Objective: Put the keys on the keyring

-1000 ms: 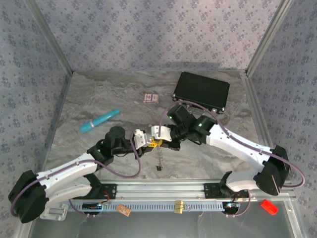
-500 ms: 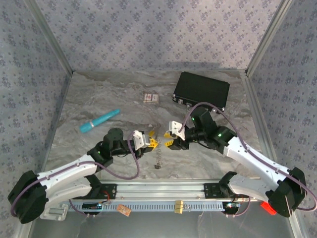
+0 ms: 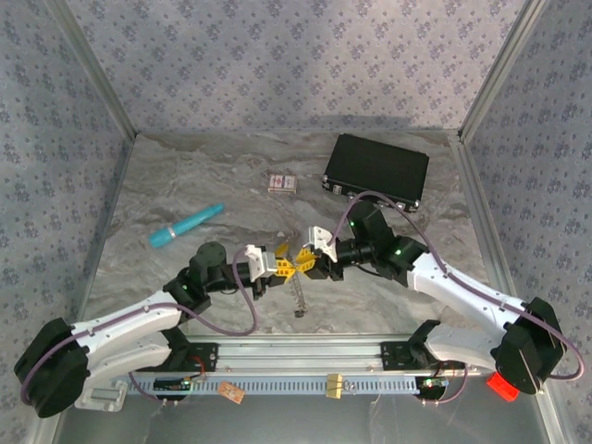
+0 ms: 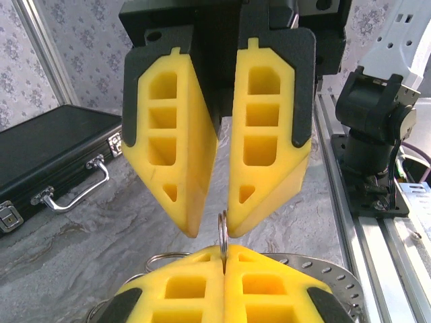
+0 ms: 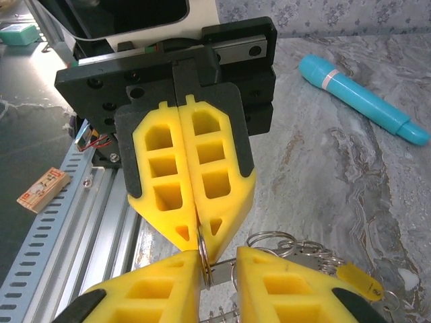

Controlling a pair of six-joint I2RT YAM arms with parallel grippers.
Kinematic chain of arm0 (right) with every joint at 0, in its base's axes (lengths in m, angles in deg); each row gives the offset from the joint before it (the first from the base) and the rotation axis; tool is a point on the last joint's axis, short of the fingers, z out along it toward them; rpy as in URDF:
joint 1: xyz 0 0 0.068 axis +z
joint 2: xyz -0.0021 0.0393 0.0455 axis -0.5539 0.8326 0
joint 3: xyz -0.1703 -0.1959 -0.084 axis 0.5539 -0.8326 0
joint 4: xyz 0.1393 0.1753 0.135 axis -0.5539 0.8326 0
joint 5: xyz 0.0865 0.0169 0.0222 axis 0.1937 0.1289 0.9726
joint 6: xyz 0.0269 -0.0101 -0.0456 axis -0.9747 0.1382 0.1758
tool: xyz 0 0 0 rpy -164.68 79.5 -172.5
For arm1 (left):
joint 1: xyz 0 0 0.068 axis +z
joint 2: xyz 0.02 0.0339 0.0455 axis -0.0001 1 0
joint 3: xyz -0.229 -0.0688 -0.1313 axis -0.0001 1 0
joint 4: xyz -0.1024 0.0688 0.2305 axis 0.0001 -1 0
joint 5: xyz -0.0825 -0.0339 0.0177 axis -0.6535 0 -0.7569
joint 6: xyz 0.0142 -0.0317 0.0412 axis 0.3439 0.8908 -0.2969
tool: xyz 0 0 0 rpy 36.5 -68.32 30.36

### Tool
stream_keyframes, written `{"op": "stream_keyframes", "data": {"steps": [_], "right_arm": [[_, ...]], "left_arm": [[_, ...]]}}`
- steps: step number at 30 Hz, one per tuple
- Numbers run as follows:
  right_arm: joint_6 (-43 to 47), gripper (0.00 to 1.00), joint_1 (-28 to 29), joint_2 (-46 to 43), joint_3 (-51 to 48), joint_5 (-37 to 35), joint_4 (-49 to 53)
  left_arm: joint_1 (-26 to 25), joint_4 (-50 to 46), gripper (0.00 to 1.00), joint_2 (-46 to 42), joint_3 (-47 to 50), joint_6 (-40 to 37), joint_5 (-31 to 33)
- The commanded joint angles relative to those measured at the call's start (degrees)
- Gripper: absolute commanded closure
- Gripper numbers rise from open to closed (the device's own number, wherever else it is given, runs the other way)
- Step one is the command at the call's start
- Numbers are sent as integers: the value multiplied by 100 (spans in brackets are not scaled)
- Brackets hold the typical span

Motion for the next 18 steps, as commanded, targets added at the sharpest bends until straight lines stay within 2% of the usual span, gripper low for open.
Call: {"op": "stream_keyframes", "data": {"steps": [1, 3, 6, 9, 14, 18], "right_arm": [[109, 80, 60, 75, 68, 53, 103], [147, 86, 73, 111, 106, 57, 161], [215, 100, 88, 128, 198, 99, 255], [446, 100, 128, 127, 415, -129, 671], [1073, 100, 312, 285, 1074, -1113, 1912], [1455, 100, 522, 632, 1628, -1857, 2851]], "left_arm": [[-17, 439, 100, -159, -18, 67, -218], [-24, 448, 100, -161, -18, 80, -225], [-16, 403, 99, -167, -25, 130, -46], [-17, 50, 78, -235, -98, 150, 429], [-15, -953, 75, -301, -379, -169, 775], [-16, -1211, 75, -238, -482, -292, 781]]}}
